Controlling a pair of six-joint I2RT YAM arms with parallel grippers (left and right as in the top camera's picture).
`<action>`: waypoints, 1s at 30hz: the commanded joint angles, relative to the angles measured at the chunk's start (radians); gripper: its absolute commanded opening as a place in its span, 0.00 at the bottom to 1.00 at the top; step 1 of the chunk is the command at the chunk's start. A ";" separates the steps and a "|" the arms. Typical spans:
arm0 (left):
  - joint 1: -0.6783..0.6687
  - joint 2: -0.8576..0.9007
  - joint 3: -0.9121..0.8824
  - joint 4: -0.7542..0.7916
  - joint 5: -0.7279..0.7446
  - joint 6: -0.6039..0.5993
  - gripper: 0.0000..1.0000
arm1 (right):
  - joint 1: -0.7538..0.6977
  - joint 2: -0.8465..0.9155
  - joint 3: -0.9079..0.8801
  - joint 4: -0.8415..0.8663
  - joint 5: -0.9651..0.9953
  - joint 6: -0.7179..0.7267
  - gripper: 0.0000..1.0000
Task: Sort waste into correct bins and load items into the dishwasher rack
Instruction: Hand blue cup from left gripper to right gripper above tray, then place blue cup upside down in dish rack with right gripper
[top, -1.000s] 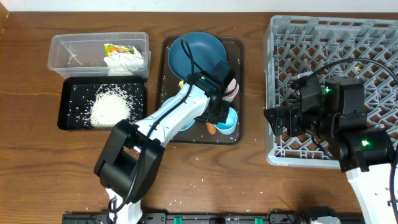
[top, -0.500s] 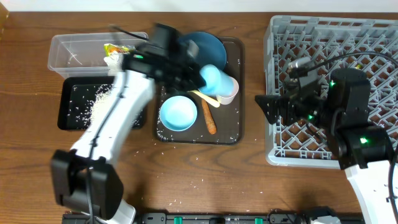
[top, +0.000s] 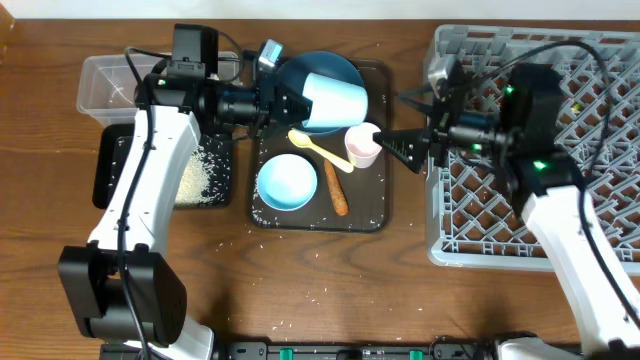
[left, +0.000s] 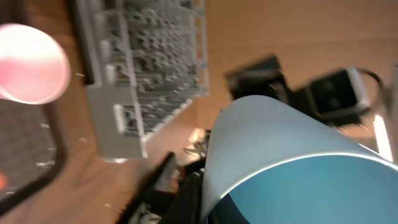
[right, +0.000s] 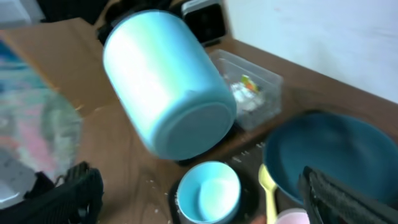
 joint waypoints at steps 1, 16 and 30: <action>-0.019 0.002 0.006 -0.011 0.100 0.003 0.06 | 0.035 0.047 0.014 0.075 -0.132 0.064 0.97; -0.052 0.002 0.001 -0.014 0.062 0.003 0.07 | 0.091 0.069 0.014 0.336 -0.147 0.229 0.63; -0.050 0.002 0.001 -0.013 -0.077 0.007 0.44 | -0.140 0.044 0.014 0.208 -0.143 0.411 0.38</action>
